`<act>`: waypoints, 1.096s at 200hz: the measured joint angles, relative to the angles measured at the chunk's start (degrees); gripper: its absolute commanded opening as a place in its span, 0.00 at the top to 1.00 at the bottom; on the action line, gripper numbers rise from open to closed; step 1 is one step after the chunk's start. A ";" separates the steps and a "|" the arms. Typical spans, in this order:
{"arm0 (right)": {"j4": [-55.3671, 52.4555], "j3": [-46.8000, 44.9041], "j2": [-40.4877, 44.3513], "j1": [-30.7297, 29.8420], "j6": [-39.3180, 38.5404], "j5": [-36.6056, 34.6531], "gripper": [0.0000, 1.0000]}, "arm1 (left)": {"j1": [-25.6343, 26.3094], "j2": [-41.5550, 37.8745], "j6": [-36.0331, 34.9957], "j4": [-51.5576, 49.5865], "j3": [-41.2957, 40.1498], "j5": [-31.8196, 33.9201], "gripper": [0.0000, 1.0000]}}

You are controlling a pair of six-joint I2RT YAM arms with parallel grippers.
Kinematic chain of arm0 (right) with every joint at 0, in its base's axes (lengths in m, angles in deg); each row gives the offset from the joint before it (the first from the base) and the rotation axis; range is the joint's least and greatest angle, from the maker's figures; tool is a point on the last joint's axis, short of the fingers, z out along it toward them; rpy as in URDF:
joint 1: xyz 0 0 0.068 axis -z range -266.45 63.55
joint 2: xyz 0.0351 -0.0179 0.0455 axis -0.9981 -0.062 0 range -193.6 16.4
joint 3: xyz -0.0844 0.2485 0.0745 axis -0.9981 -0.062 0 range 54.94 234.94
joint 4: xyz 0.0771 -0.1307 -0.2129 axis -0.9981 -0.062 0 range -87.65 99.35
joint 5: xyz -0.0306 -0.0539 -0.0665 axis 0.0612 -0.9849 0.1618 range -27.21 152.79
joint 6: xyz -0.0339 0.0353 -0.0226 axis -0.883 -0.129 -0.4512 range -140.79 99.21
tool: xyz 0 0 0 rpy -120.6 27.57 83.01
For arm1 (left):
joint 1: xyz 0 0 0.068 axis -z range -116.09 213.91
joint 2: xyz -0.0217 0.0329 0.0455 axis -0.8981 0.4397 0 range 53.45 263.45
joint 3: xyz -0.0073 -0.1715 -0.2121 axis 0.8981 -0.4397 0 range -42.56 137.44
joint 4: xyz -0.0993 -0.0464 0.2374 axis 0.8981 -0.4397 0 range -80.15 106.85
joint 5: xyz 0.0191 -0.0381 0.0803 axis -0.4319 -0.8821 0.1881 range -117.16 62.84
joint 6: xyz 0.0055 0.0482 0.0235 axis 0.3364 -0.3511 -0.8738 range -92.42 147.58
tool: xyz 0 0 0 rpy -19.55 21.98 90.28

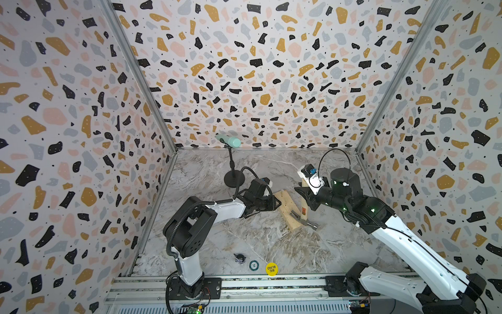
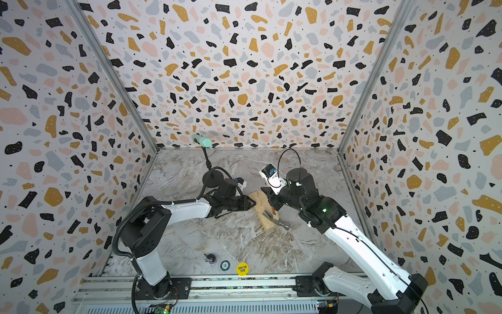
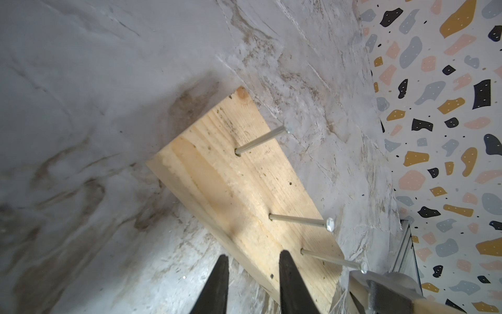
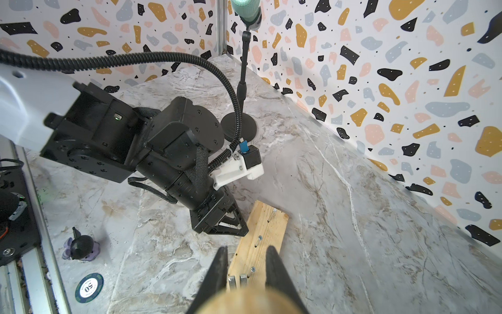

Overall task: Use a claw hammer to pull out a nail
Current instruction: Adjust the hammer at the mounting plate.

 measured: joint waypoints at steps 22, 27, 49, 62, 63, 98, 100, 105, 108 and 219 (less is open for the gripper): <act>0.00 0.00 0.20 0.00 0.02 -0.42 1.00 | 0.00 0.90 0.02 0.00 0.00 0.44 0.72; 0.00 0.00 0.20 0.00 0.02 -0.55 1.00 | 0.00 1.09 0.04 0.00 0.00 0.50 0.72; -0.04 0.00 0.20 0.00 0.02 -0.85 1.00 | 0.00 1.84 0.15 -0.02 0.04 0.70 0.72; -0.04 0.00 0.20 0.00 0.04 -1.01 1.00 | 0.00 2.21 0.20 0.00 0.20 0.72 0.72; -0.04 0.00 0.20 0.00 0.04 -1.03 1.00 | 0.00 2.25 0.20 0.00 0.22 0.72 0.72; -0.04 -0.02 0.20 0.00 0.04 -1.53 1.00 | -0.04 2.78 0.28 0.22 0.26 0.70 0.72; -0.04 -0.04 0.20 0.00 0.04 -1.57 1.00 | -0.04 2.82 0.31 0.24 0.26 0.70 0.72; -0.04 -0.07 0.20 0.00 0.04 -1.66 1.00 | -0.04 2.91 0.33 0.24 0.28 0.70 0.72; -0.04 -0.09 0.22 0.00 0.04 -1.73 1.00 | -0.04 2.99 0.35 0.24 0.31 0.70 0.72; 0.07 -0.83 0.24 0.00 0.15 -2.84 1.00 | -0.04 4.31 0.87 1.70 0.96 0.31 0.78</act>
